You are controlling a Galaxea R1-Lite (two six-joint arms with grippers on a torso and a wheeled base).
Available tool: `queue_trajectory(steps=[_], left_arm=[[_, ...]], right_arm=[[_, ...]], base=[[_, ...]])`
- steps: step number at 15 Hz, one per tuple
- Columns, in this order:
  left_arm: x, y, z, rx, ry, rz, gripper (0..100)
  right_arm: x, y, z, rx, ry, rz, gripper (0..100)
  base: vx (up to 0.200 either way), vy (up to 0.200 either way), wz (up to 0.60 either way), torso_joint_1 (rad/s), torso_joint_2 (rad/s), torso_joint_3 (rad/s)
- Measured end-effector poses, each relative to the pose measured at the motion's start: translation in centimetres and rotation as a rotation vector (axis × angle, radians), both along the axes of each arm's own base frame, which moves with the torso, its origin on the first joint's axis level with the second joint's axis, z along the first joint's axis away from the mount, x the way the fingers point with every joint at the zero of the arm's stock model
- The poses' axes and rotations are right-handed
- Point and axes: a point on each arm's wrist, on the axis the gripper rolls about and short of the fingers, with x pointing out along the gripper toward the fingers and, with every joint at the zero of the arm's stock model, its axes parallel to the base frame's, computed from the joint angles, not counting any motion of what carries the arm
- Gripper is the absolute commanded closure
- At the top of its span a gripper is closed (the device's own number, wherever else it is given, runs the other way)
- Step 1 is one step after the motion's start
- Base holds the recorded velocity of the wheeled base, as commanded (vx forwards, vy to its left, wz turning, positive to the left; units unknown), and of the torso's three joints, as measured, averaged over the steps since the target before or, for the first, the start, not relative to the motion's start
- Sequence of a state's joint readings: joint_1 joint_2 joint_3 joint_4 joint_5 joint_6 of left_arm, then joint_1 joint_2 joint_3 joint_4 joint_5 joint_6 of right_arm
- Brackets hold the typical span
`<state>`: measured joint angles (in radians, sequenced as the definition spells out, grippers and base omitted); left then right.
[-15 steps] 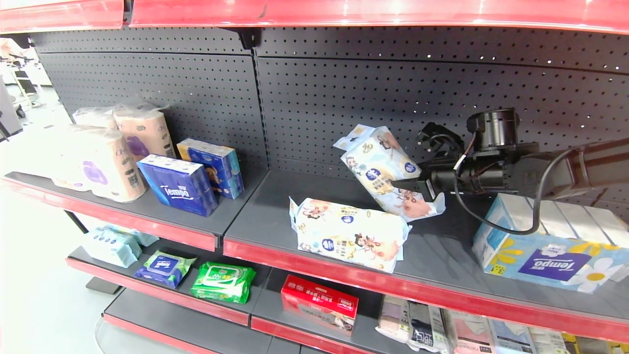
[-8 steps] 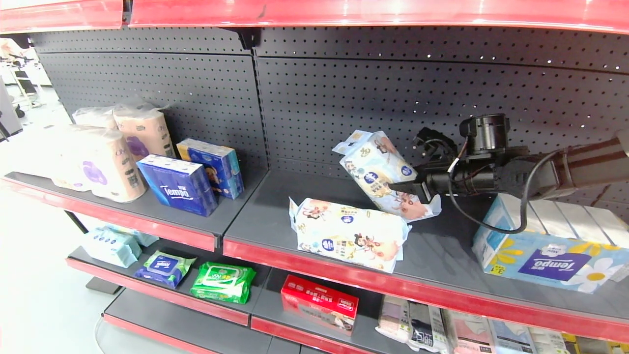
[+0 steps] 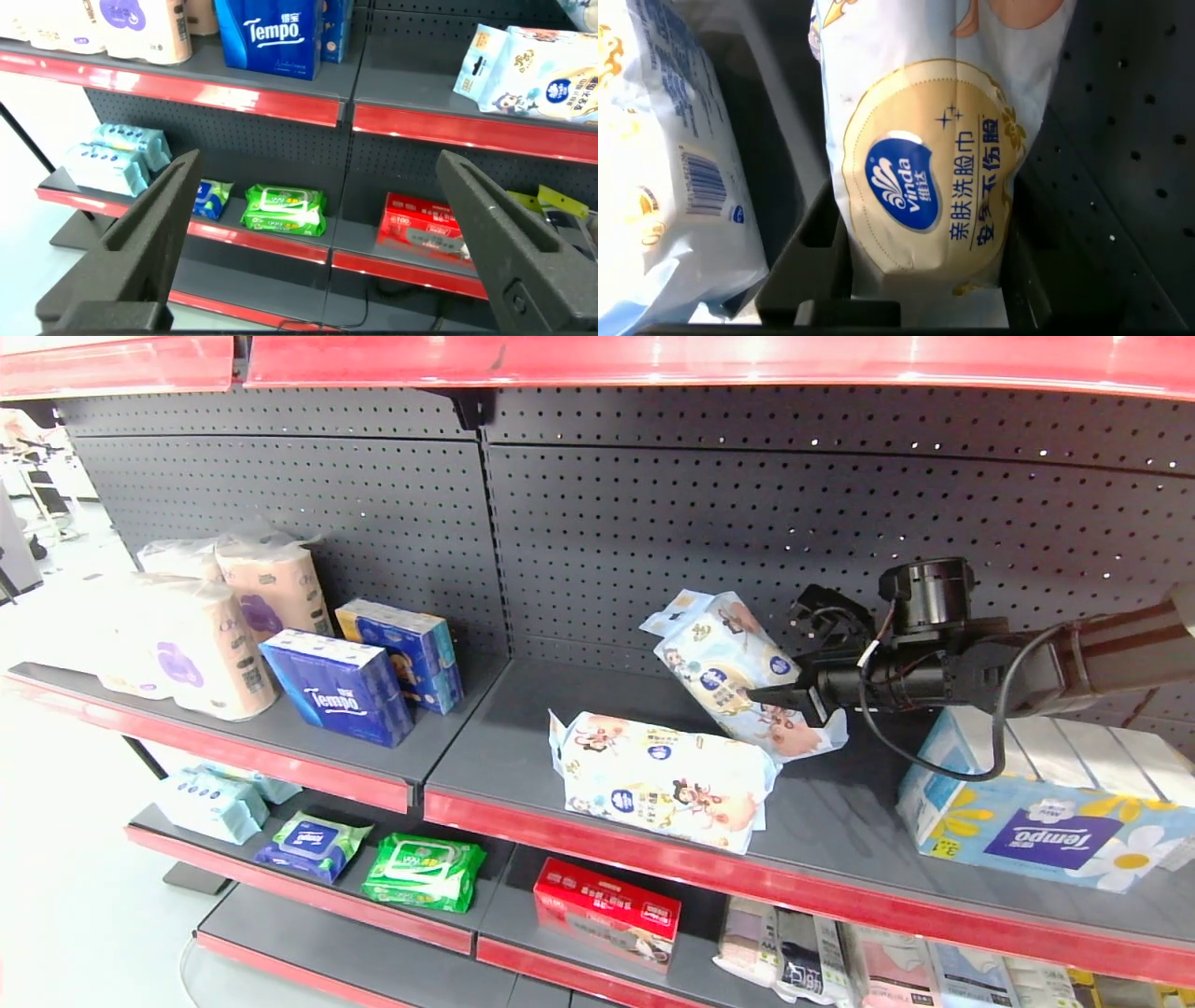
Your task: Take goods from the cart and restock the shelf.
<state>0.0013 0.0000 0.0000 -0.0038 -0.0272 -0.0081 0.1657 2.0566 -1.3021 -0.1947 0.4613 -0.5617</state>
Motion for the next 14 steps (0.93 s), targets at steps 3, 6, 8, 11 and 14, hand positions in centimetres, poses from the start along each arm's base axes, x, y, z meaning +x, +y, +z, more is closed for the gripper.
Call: queue_trajectory(steps=[3, 6, 8, 11, 14], left_arm=[[0.0, 0.0, 0.0, 0.0, 0.0, 0.0, 0], [0.0, 0.0, 0.0, 0.0, 0.0, 0.0, 0], [0.0, 0.0, 0.0, 0.0, 0.0, 0.0, 0], [0.0, 0.0, 0.0, 0.0, 0.0, 0.0, 0], [0.0, 0.0, 0.0, 0.0, 0.0, 0.0, 0]], right_arm=[[-0.14, 0.05, -0.18, -0.001, 0.011, 0.002, 100], [-0.42, -0.1, -0.8, -0.009, 0.03, 0.004, 100], [-0.45, -0.11, -0.82, -0.011, 0.031, 0.005, 100], [-0.51, 0.07, -0.88, -0.007, 0.035, 0.013, 100], [-0.63, 0.31, -0.97, -0.006, 0.04, 0.021, 100]], base=[[0.0, 0.0, 0.0, 0.0, 0.0, 0.0], [0.0, 0.0, 0.0, 0.0, 0.0, 0.0], [0.0, 0.0, 0.0, 0.0, 0.0, 0.0], [0.0, 0.0, 0.0, 0.0, 0.0, 0.0], [0.0, 0.0, 0.0, 0.0, 0.0, 0.0]])
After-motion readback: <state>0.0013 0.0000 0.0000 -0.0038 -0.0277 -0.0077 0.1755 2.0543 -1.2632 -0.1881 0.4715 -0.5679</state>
